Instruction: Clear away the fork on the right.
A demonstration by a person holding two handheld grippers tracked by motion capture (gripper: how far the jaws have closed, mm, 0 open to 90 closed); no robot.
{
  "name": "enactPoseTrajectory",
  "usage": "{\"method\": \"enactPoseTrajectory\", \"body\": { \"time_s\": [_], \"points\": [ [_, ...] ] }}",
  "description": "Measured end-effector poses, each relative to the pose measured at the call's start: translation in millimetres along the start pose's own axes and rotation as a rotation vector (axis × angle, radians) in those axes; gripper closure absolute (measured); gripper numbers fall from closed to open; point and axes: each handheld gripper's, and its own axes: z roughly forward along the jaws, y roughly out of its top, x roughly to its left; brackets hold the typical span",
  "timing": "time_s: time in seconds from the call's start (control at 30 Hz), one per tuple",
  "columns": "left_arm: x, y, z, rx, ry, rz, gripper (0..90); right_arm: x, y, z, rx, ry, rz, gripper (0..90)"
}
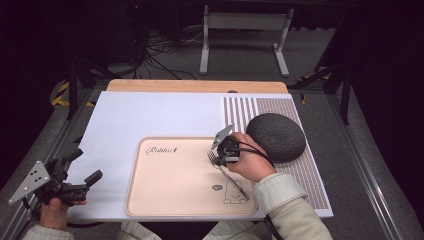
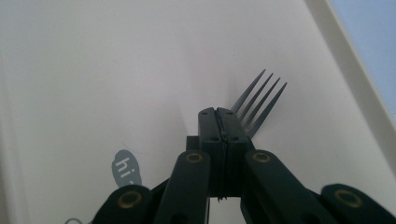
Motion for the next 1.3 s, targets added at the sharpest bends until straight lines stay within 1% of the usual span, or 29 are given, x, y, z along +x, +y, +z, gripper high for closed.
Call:
{"method": "enactPoseTrajectory", "body": {
  "time_s": [0.03,0.2,0.4,0.47,0.53,0.57,0.73,0.93,0.97,1.07,1.1,1.2,1.23,1.3],
  "points": [
    [0.0,0.0,0.0,0.0,0.0,0.0,2.6,-1.5,-1.8,3.1,0.001,0.005,0.009,90.0],
    [0.0,-0.1,0.4,0.001,-0.001,-0.001,2.6,-2.5,-6.4,11.6,0.022,0.025,0.01,90.0],
    [0.4,0.0,0.2,0.006,-0.003,0.003,2.6,-1.7,-7.7,17.2,0.037,0.032,0.019,90.0],
    [0.1,-0.2,0.5,0.002,-0.001,-0.001,2.6,-1.7,-8.2,19.7,0.046,0.032,0.011,90.0],
    [0.5,0.0,0.1,0.006,-0.003,0.004,2.6,-2.0,-8.5,21.3,0.05,0.035,0.014,90.0],
    [0.3,-0.2,0.2,0.004,-0.002,-0.002,2.6,-2.1,-8.7,22.9,0.05,0.035,0.015,90.0],
    [0.2,-0.2,0.5,0.003,-0.001,-0.002,2.6,-1.6,-8.3,25.2,0.057,0.042,0.014,90.0],
    [0.3,-0.1,0.2,0.005,-0.002,-0.001,2.6,-0.9,-8.1,27.4,0.071,0.031,0.019,90.0],
    [0.5,0.0,0.1,0.006,-0.002,0.004,2.6,-1.3,-8.1,27.5,0.069,0.03,0.019,90.0],
    [0.3,-0.1,0.1,0.005,-0.001,-0.001,2.6,-2.5,-8.4,27.3,0.068,0.026,0.019,90.0],
    [0.3,-0.1,0.1,0.004,-0.001,-0.002,2.6,-2.3,-8.6,26.8,0.074,0.025,0.029,90.0],
    [0.3,-0.1,0.1,0.005,0.0,-0.001,2.6,-4.4,-9.7,26.3,0.072,0.014,0.034,90.0],
    [0.3,-0.1,0.2,0.005,0.0,-0.001,2.6,-5.3,-10.5,26.0,0.071,0.011,0.043,90.0],
    [0.3,-0.1,0.2,0.005,0.0,-0.001,2.6,-7.7,-12.6,24.9,0.067,-0.006,0.057,90.0]
  ]
}}
